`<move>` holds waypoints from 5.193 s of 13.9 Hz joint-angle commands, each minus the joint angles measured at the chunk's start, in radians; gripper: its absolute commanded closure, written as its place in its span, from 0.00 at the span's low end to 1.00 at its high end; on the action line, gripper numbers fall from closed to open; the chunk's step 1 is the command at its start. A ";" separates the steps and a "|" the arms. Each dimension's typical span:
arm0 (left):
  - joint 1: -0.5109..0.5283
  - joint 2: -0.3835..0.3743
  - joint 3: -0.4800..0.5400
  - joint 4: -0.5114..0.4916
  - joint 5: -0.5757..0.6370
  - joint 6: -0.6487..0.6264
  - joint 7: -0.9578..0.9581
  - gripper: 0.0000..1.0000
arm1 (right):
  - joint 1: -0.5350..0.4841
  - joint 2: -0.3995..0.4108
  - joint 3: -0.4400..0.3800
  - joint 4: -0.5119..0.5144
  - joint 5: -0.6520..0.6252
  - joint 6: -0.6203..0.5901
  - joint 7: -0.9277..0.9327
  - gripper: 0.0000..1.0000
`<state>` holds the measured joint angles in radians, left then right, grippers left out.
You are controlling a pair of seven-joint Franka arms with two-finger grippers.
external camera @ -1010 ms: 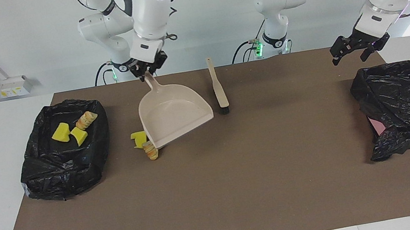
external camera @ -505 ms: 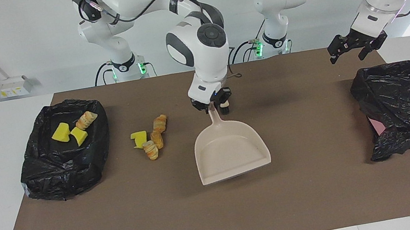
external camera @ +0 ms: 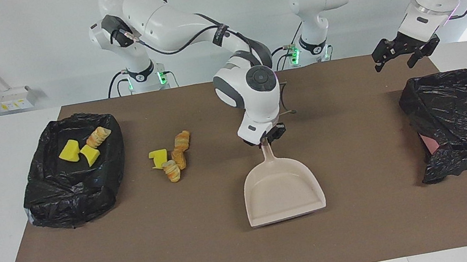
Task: Sweep and dump trash in bin
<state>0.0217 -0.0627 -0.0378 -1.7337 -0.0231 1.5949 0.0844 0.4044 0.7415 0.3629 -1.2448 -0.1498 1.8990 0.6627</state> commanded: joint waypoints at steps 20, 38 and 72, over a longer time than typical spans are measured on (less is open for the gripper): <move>-0.245 0.193 -0.007 -0.092 0.011 0.316 -0.087 0.00 | 0.068 -0.673 0.018 -0.797 0.235 0.147 0.017 0.00; -0.579 0.492 -0.005 0.072 0.000 0.540 -0.775 0.00 | 0.254 -0.772 0.016 -1.125 0.338 0.407 0.011 1.00; -0.325 0.138 0.004 -0.208 0.052 0.391 0.891 1.00 | -0.516 -0.880 0.016 -1.167 0.111 0.092 -0.463 1.00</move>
<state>-0.3042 0.1358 -0.0288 -1.8570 0.0185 1.9123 0.8776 -0.1073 -0.1601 0.3721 -2.4164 -0.1185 1.9727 0.1919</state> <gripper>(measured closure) 0.687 0.722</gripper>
